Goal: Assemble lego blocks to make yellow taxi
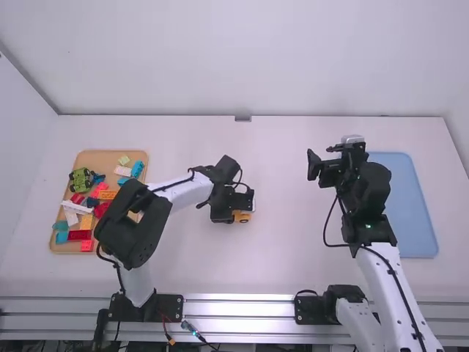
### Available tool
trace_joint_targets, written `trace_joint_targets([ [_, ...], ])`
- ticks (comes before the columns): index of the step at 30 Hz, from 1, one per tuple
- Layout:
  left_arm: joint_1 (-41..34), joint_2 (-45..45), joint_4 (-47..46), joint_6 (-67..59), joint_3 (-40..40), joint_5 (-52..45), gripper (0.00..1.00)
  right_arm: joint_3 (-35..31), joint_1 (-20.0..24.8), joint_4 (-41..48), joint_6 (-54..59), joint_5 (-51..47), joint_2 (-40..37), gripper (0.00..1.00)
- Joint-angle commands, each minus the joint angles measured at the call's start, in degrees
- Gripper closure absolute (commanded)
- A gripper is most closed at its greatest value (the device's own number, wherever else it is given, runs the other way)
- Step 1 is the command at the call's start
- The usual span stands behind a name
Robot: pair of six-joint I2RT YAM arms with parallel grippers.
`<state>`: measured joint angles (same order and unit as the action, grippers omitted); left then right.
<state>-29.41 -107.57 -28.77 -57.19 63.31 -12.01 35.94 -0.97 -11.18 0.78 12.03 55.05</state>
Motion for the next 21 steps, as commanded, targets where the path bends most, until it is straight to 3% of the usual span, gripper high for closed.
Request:
trace_joint_targets([
  [1,0.2,-0.6,-0.1,-1.4,-1.7,-0.8,0.38,1.9,-0.2,0.1,0.8,1.6,-0.1,0.01],
  [4,0.2,-0.6,1.2,-1.4,-2.7,-0.6,0.33,1.9,-0.2,0.1,0.8,1.7,-0.1,0.01],
  [6,0.2,-0.6,2.5,-1.3,-3.4,-0.5,0.19,1.9,-0.2,0.1,0.8,1.7,-0.1,0.01],
  [7,0.2,-0.6,2.8,-1.2,-3.5,-0.4,0.01,1.9,-0.2,0.1,0.8,1.7,-0.1,0.01],
  [12,0.2,-0.5,0.7,-0.9,-0.9,0.1,0.01,1.9,-0.2,0.1,0.8,1.7,-0.1,0.01],
  [21,3.2,2.3,-16.6,-0.9,11.8,0.7,0.01,1.9,-0.3,-0.3,0.8,1.7,-0.1,0.01],
])
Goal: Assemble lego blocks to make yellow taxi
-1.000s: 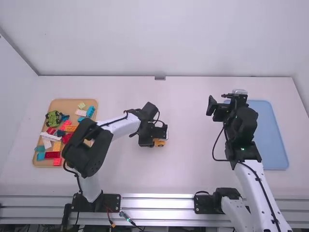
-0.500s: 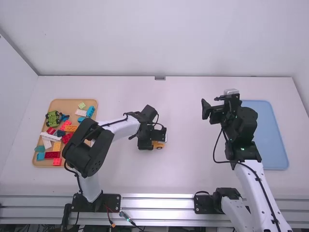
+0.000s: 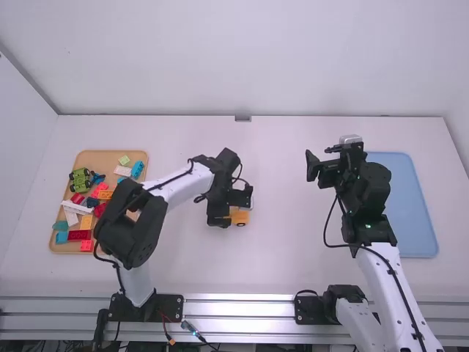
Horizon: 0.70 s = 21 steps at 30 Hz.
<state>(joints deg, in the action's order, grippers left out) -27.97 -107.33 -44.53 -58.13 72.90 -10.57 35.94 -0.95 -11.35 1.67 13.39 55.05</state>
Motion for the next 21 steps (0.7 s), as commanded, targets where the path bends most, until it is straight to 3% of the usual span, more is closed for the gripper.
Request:
trace_joint_targets([
  [1,2.6,2.8,-1.8,0.4,3.3,-1.1,0.01,1.9,-0.3,-0.2,-0.1,0.3,-0.1,0.01],
  [9,15.3,8.5,-5.9,16.9,9.3,-0.8,0.01,1.9,-0.2,-0.2,-0.1,0.3,-0.1,0.01],
  [12,25.2,10.5,-9.3,26.6,9.8,-0.9,0.01,1.9,-0.2,-0.5,-0.1,0.3,-0.1,0.01],
  [13,25.6,10.6,-9.5,27.0,9.8,-1.0,0.01,1.9,-0.2,-0.6,-0.1,0.3,-0.1,0.01],
  [21,51.1,12.2,-11.7,35.9,6.2,-9.4,0.01,1.9,-0.2,-1.5,-0.1,0.3,0.0,0.01],
])
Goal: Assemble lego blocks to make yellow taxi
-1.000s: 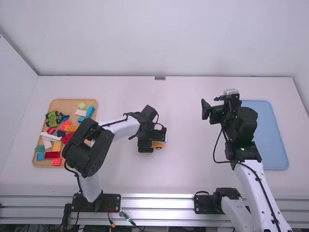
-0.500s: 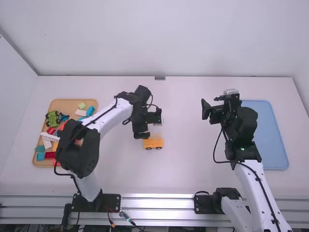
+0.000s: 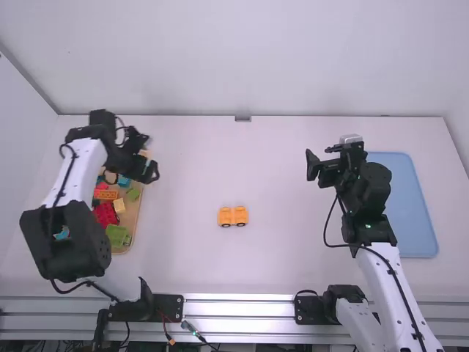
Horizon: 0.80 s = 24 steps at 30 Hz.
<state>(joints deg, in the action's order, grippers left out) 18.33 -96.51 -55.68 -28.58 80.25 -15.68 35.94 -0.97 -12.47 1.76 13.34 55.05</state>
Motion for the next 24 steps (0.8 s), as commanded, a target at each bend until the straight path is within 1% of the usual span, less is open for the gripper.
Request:
trace_joint_targets([
  [1,7.4,1.4,-0.7,7.7,-1.6,-4.8,0.01,1.9,-0.2,-0.6,-0.2,0.4,0.0,0.01],
  [2,11.6,1.4,-0.7,8.8,-2.3,-6.3,0.01,1.9,-0.2,-0.9,-0.2,0.4,0.0,0.01],
  [3,12.0,1.4,-0.7,8.9,-2.4,-6.5,0.01,1.9,-0.2,-1.0,-0.2,0.4,0.0,0.01],
  [5,17.5,1.4,-0.4,9.7,-3.7,-7.6,0.01,1.9,-0.2,-1.6,-0.2,0.3,0.0,0.01],
  [7,20.5,1.4,0.0,10.1,-4.5,-7.4,0.01,1.9,-0.2,-2.0,-0.2,0.4,0.0,0.01],
  [8,23.3,1.4,0.7,10.1,-5.6,-6.5,0.01,1.9,-0.2,-2.4,-0.2,0.3,0.0,0.01],
  [9,23.6,1.4,0.8,10.1,-5.7,-6.3,0.01,1.9,-0.2,-2.5,-0.2,0.3,0.0,0.01],
  [12,28.3,1.4,4.3,11.2,-8.5,0.5,0.01,1.9,-0.2,-3.5,-0.2,0.3,0.0,0.01],
  [13,28.5,1.4,4.5,11.2,-8.7,1.0,0.01,1.9,-0.2,-3.7,-0.2,0.3,0.0,0.01],
  [14,30.1,1.4,6.3,11.2,-10.1,7.1,0.01,1.9,-0.2,-4.2,0.4,0.4,0.0,0.01],
  [15,30.9,1.4,7.2,11.2,-10.8,10.6,0.01,1.9,-0.2,-4.3,1.6,0.4,0.0,0.01],
  [17,31.6,1.4,8.0,11.0,-11.5,14.7,0.01,1.9,-0.2,-4.6,3.4,0.3,0.0,0.01],
  [18,32.0,1.4,9.0,9.0,-12.1,16.7,0.01,1.9,-0.2,-4.7,4.8,0.3,0.0,0.01],
  [19,32.1,1.4,9.3,4.8,-12.6,16.5,0.01,1.9,-0.2,-4.7,5.6,0.3,0.0,0.01],
  [20,32.1,1.4,9.3,3.5,-12.7,16.3,0.01,1.9,-0.2,-4.7,5.9,0.4,0.0,0.01],
  [22,31.7,1.4,9.4,-6.8,-13.9,12.2,0.01,1.9,-0.2,-5.0,6.2,0.4,0.0,0.01],
  [24,31.6,1.4,11.1,-11.4,-15.0,10.0,0.01,1.9,-0.2,-5.2,6.2,0.3,0.0,0.01],
])
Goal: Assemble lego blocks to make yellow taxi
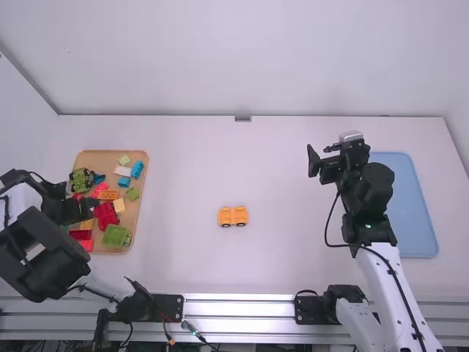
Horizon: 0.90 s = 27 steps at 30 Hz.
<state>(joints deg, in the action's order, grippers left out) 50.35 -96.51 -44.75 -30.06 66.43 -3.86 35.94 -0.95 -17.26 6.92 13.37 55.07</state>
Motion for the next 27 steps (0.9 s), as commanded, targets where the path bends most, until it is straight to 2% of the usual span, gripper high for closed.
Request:
trace_joint_targets([
  [1,-0.5,1.4,1.6,-10.9,-2.1,-2.2,0.01,1.9,-0.2,-0.6,1.1,0.3,0.0,0.01],
  [9,-0.2,1.4,10.3,-11.2,-7.7,1.9,0.05,1.9,-0.2,-0.7,1.1,0.3,0.0,0.01],
  [11,-0.5,1.4,13.2,-12.4,-9.5,0.6,0.14,1.9,-0.2,-0.7,1.0,0.3,0.0,0.01],
  [15,-0.4,1.4,17.0,-12.3,-11.5,-0.2,0.2,1.9,-0.2,-0.7,1.1,0.3,0.0,0.01],
  [16,-0.4,1.4,18.3,-12.4,-12.2,-0.2,0.25,1.9,-0.2,-0.7,1.0,0.3,0.0,0.01],
  [22,-0.4,1.4,22.2,-13.0,-14.5,-2.6,0.32,1.9,-0.2,-0.5,1.0,0.3,0.0,0.01],
  [27,-0.4,0.8,26.2,-12.9,-16.0,-4.8,0.33,1.9,-0.2,-0.5,1.1,0.3,0.0,0.01],
])
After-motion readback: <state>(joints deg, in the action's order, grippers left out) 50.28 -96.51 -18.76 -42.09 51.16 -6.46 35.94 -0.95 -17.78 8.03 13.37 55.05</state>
